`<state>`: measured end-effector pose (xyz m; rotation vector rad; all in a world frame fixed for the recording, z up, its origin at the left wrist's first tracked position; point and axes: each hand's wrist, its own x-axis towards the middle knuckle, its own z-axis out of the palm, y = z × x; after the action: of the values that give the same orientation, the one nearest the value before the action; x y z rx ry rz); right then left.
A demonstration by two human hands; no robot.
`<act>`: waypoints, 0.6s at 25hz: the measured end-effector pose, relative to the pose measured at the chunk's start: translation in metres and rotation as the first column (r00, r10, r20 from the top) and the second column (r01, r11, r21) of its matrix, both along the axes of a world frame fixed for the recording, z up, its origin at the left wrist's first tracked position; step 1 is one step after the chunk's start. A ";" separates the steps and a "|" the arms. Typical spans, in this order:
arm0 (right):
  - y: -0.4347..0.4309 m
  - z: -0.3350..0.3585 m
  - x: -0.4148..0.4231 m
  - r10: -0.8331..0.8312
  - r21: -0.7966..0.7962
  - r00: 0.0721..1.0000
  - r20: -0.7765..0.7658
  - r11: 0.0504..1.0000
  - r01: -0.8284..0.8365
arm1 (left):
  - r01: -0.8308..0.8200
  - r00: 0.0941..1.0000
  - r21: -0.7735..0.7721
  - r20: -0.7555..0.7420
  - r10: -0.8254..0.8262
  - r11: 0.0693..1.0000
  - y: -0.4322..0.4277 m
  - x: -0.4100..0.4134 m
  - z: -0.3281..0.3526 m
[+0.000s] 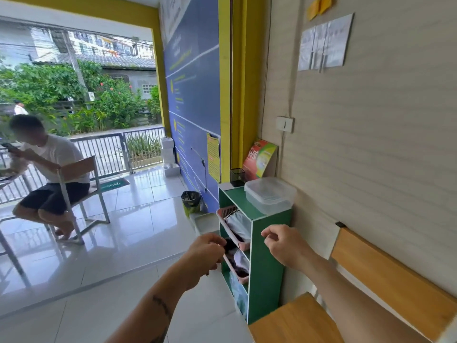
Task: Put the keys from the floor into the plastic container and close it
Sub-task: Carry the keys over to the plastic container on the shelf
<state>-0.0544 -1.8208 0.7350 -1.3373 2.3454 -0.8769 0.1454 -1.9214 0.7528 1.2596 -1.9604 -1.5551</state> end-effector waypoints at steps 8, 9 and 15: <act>-0.160 -0.015 -0.094 -0.048 -0.030 0.998 0.027 0.998 0.049 | 0.128 0.984 -0.087 -0.113 -0.137 0.988 -0.160 -0.096 -0.015; -0.175 -0.016 -0.108 -0.049 -0.018 0.999 0.022 0.999 0.050 | 0.111 0.983 -0.098 -0.137 -0.124 0.989 -0.178 -0.111 -0.017; -0.255 -0.022 -0.175 -0.093 0.039 0.996 -0.005 0.995 0.093 | 0.092 0.984 -0.141 -0.138 -0.111 0.986 -0.273 -0.206 -0.033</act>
<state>-0.2296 -2.0753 0.7134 -1.2240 2.4311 -0.8510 -0.0611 -2.1941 0.7201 0.9786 -2.0255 -1.4887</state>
